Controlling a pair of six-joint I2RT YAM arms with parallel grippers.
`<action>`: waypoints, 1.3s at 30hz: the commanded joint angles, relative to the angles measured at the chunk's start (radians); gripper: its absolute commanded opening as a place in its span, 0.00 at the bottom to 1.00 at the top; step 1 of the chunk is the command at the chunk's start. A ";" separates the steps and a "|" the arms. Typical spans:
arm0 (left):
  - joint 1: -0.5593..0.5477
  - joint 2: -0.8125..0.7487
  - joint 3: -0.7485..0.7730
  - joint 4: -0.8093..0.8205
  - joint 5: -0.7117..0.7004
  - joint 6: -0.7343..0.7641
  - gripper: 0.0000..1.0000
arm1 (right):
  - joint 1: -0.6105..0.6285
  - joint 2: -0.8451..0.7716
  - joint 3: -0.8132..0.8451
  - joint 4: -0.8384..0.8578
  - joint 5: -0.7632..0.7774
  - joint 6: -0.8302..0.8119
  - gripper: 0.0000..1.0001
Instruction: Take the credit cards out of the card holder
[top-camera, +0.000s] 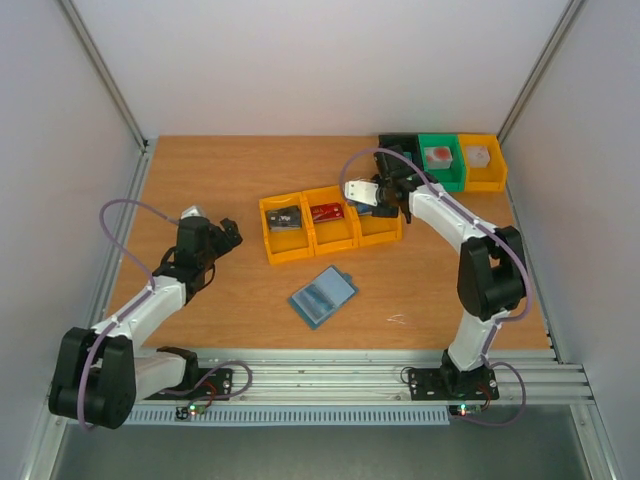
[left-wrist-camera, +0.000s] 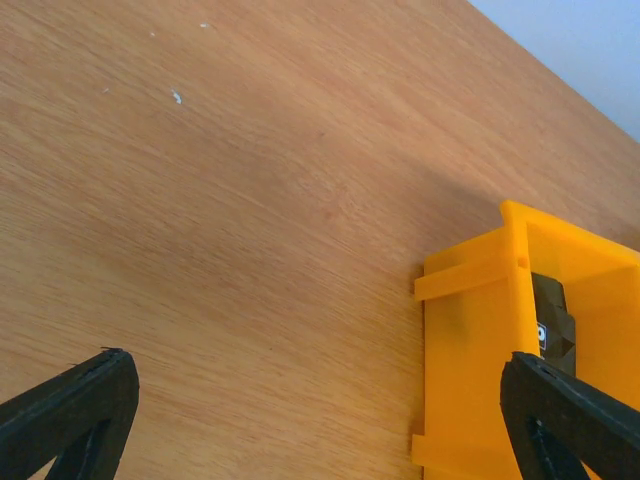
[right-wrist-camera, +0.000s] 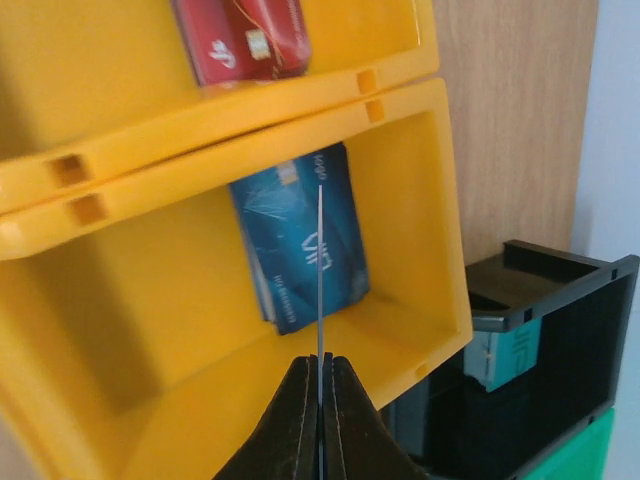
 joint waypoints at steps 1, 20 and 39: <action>0.003 -0.019 0.009 0.027 -0.044 0.021 0.99 | -0.006 0.090 0.034 0.137 0.100 -0.096 0.01; 0.007 0.003 0.024 0.036 -0.052 0.029 0.99 | -0.006 0.220 0.031 0.321 0.174 -0.189 0.26; 0.009 -0.010 0.015 0.045 -0.027 0.030 0.99 | -0.007 0.039 0.080 0.081 0.037 0.125 0.68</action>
